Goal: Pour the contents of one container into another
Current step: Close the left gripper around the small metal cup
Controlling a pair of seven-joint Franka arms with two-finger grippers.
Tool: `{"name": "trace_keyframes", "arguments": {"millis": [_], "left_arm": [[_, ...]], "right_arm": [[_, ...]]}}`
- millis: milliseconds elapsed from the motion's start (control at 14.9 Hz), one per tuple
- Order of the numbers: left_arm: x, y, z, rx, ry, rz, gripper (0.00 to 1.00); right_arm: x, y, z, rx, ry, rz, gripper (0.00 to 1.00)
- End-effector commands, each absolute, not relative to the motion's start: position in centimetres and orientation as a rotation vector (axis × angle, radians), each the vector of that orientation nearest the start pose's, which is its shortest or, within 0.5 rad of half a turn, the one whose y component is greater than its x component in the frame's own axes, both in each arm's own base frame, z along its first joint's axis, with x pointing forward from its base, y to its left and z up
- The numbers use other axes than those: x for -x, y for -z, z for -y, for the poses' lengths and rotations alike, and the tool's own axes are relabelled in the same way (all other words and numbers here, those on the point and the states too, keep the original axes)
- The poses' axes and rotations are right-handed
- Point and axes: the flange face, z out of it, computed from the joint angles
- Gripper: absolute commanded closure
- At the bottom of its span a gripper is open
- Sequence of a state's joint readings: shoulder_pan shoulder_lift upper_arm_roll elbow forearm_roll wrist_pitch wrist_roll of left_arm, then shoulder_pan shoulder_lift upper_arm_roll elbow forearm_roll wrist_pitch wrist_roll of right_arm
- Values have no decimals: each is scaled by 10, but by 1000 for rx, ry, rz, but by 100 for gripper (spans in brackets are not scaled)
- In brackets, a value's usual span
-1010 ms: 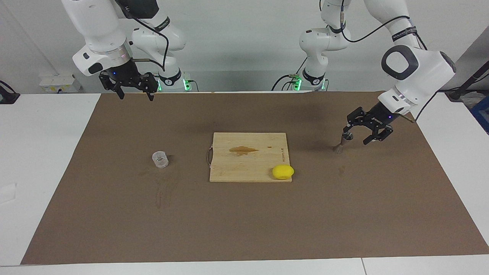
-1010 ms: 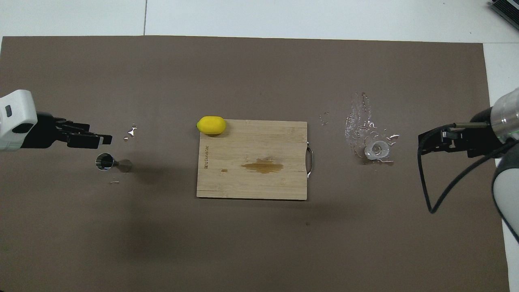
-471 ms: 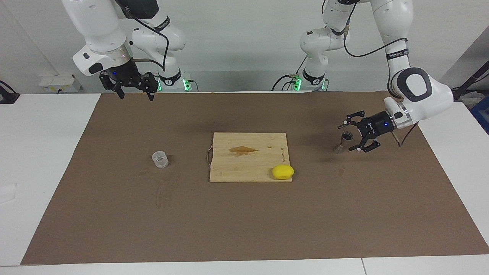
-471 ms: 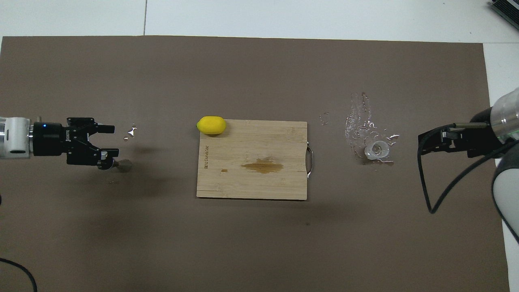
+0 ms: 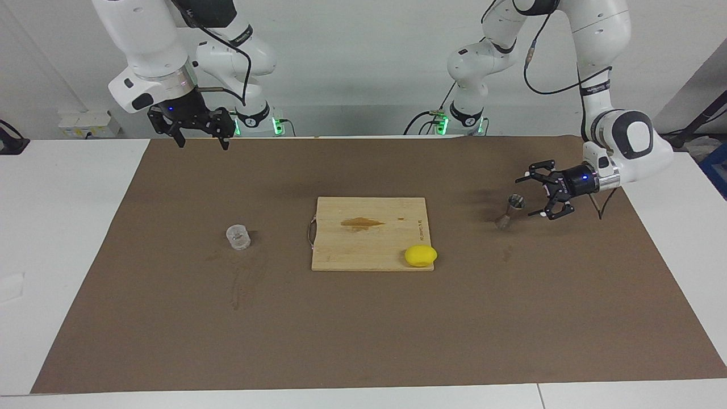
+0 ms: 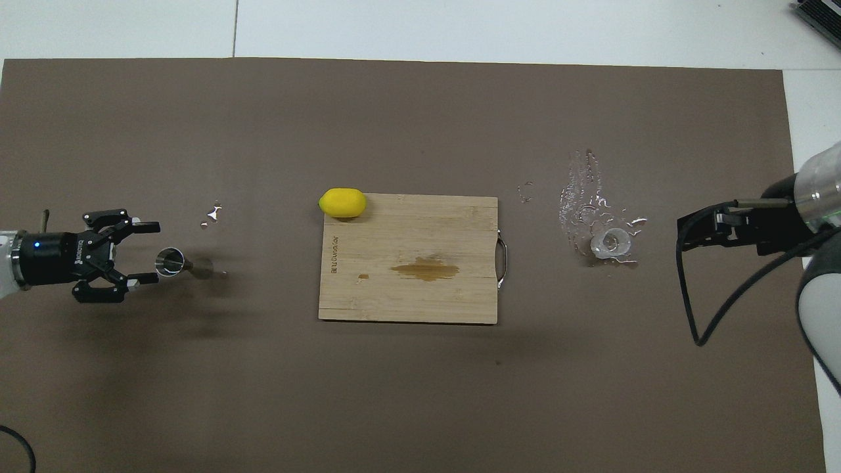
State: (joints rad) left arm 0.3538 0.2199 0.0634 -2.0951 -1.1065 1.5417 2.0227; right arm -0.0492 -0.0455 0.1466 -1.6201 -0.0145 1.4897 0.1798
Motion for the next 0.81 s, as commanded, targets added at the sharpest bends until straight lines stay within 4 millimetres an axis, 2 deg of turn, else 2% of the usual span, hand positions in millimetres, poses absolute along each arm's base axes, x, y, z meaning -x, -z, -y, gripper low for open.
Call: {"name": "trace_keyframes", "arguments": {"millis": [0, 135, 202, 337, 404, 471, 740], "left_arm": [[-493, -317, -122, -1577, -1021, 1158, 0], [-479, -300, -116, -1522, -1097, 1213, 0], [-478, -293, -114, -1504, -1108, 1223, 0], [-480, -263, -115, -1481, -1178, 1187, 0], [-480, -259, -115, -1478, -1195, 1167, 0], [-480, -261, -120, -1476, -1206, 1162, 0], [-479, -263, -118, -1454, -1211, 1155, 0]], "right_arm": [[-522, -621, -52, 3151, -111, -115, 0], [-522, -621, -53, 3151, -111, -112, 0], [-522, -621, -53, 3151, -111, -112, 0], [-522, -621, -52, 3151, -111, -115, 0], [-522, -620, -52, 3151, -113, -115, 0], [-522, -621, -53, 3151, -111, -112, 0], [-522, -621, -53, 3151, -108, -110, 0]]}}
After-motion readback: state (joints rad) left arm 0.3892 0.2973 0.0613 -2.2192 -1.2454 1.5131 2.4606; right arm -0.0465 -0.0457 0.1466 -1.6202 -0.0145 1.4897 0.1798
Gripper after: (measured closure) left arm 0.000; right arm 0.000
